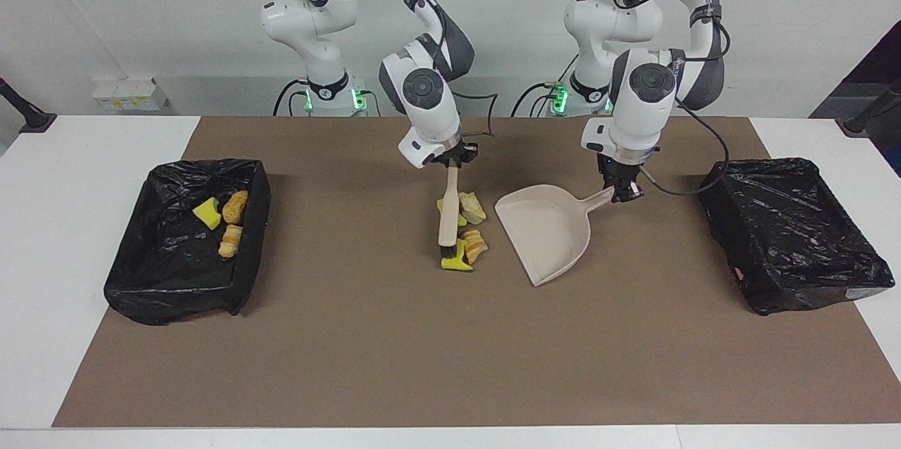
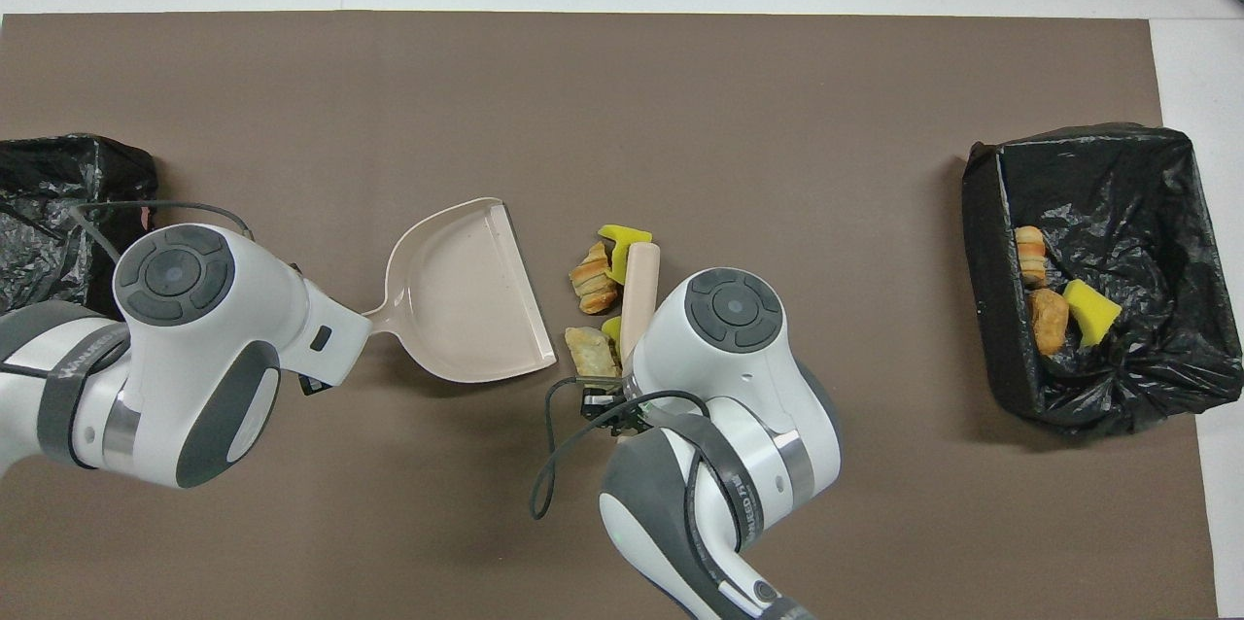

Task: Sweep and dump trash in bin
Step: 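Sweep the trash pieces into the dustpan with the right gripper's brush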

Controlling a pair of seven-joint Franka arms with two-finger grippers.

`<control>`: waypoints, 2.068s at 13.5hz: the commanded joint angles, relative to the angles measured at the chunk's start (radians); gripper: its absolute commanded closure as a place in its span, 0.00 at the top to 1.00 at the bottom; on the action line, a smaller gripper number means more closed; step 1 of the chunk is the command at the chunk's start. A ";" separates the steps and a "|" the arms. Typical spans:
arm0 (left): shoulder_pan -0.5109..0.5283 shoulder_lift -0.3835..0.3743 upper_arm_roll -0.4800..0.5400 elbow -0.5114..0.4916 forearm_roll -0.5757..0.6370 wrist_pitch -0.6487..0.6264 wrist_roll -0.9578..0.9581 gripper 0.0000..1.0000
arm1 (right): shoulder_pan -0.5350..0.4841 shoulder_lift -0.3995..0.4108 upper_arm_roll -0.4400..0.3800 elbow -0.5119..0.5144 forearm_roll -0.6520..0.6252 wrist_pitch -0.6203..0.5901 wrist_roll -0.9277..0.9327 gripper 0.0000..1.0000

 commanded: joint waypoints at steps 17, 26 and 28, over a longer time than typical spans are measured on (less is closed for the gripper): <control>0.047 -0.032 0.004 -0.039 -0.008 0.028 0.006 0.00 | 0.270 0.066 0.023 0.178 0.124 0.168 0.195 0.00; 0.069 -0.025 0.005 -0.033 -0.047 0.037 0.058 0.00 | 0.184 -0.176 0.017 -0.053 0.076 -0.098 0.114 0.00; 0.079 -0.021 0.007 -0.025 -0.047 0.049 0.162 0.00 | 0.178 -0.239 0.017 -0.159 0.076 -0.096 0.088 0.00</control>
